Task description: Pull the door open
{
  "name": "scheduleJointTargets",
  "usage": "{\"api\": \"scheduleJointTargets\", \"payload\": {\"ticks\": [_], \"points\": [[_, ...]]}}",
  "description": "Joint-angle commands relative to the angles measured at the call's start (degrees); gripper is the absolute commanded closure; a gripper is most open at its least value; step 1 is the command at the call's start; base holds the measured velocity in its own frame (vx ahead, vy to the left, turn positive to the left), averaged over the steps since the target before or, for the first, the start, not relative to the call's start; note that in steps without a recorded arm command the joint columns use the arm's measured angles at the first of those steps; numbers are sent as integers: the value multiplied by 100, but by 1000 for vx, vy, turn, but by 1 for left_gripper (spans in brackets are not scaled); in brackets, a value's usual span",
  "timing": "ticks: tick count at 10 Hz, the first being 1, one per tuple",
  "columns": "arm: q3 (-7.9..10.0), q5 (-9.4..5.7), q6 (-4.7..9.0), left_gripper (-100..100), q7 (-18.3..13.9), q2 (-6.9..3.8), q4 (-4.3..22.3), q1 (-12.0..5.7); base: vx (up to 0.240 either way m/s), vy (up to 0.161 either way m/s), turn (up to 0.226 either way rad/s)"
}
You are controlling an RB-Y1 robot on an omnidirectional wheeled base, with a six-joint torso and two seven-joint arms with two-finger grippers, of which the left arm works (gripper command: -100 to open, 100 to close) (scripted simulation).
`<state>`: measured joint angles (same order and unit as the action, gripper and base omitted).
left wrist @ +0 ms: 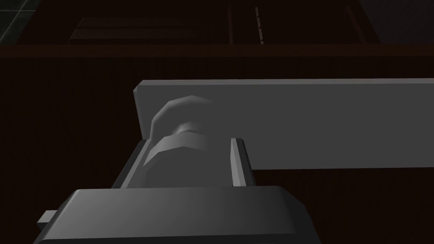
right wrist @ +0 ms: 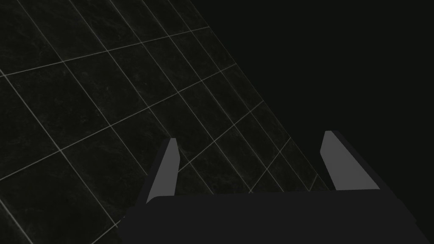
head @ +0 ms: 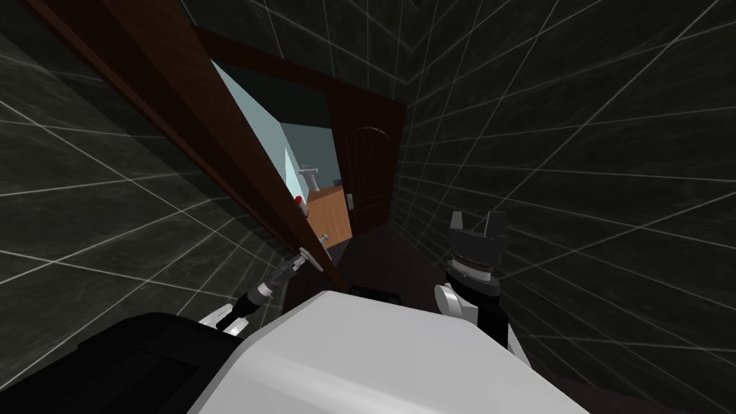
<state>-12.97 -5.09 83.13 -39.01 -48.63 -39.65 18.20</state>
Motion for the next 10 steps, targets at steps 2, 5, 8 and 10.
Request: {"api": "scheduleJointTargets", "payload": {"ticks": [2,5,8,10], "points": [[-39,76,279,100,24,22,92,107,-21,30,-54],[-72,173,672,100,55,43,335,157,-33,40,-55],[-88,219,871,100,70,49,456,186,-48,54,-31],[-107,282,1159,100,91,50,628,235,-44,61,-35]]}}
